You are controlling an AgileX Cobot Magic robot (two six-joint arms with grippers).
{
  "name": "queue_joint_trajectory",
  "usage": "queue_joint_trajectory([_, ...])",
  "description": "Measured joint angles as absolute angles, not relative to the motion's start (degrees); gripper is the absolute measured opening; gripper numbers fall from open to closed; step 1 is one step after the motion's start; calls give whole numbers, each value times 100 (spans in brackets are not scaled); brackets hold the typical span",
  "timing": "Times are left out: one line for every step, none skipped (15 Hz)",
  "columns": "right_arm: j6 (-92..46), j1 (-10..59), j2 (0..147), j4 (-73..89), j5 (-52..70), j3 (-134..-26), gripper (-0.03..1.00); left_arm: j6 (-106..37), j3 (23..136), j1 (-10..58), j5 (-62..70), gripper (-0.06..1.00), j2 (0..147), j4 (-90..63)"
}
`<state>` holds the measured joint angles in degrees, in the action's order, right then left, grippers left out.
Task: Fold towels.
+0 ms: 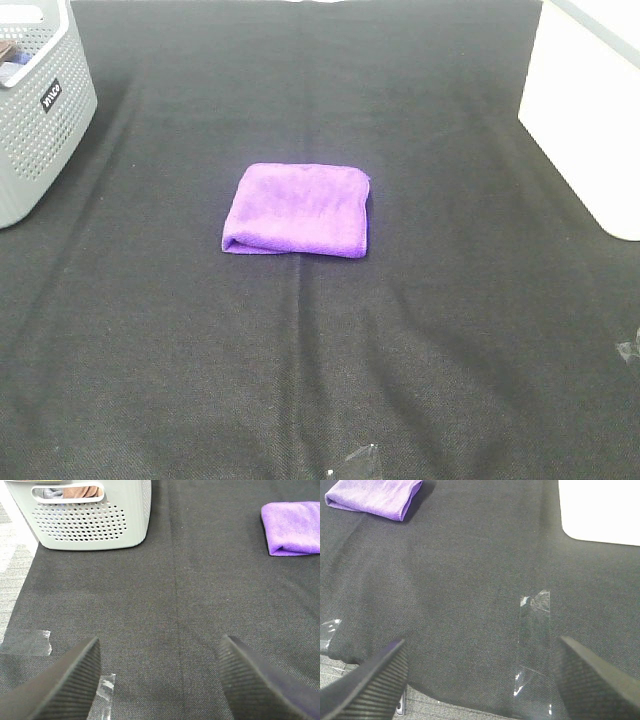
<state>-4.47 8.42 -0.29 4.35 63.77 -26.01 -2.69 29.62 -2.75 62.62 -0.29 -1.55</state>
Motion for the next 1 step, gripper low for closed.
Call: queue_joint_trajectory([-447, 842, -29, 435, 6377, -2601, 77, -269, 2962, -275, 6262, 64, -29, -155])
